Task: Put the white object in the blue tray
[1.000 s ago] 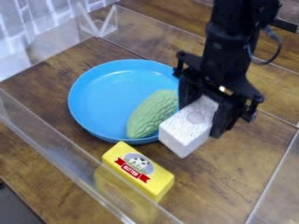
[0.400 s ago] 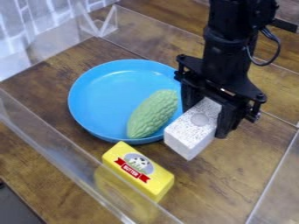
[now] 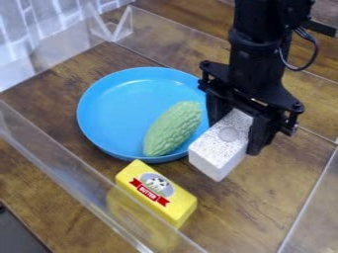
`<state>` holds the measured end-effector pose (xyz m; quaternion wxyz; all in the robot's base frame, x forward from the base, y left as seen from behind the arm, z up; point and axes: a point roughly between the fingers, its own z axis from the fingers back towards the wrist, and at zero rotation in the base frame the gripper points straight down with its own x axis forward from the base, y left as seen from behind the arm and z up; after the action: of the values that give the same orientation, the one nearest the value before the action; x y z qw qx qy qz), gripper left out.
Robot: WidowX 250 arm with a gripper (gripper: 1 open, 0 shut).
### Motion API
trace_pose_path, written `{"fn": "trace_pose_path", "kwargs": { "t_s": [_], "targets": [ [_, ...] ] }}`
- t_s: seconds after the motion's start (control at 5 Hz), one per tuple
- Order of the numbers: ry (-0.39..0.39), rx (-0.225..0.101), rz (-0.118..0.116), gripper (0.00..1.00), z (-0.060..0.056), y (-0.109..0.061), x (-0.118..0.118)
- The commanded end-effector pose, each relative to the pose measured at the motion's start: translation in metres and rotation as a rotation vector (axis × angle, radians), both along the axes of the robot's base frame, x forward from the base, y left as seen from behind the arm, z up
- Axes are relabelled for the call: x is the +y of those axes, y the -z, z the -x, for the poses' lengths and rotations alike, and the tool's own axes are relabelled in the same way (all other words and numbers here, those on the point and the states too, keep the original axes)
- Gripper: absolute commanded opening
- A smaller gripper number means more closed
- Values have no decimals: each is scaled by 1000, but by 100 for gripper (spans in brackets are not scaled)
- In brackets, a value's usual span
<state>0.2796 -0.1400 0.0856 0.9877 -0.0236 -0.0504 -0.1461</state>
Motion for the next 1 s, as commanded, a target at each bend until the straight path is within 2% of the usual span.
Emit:
{"fn": "trace_pose_path", "kwargs": {
  "t_s": [0.0,0.4,0.8],
  "targets": [
    [-25,-79,54,0,-4,-23,2],
    [-26,-93,68,0,-7,-28,5],
    [-46,-94,89,0,-3,-27,5]
  ]
}}
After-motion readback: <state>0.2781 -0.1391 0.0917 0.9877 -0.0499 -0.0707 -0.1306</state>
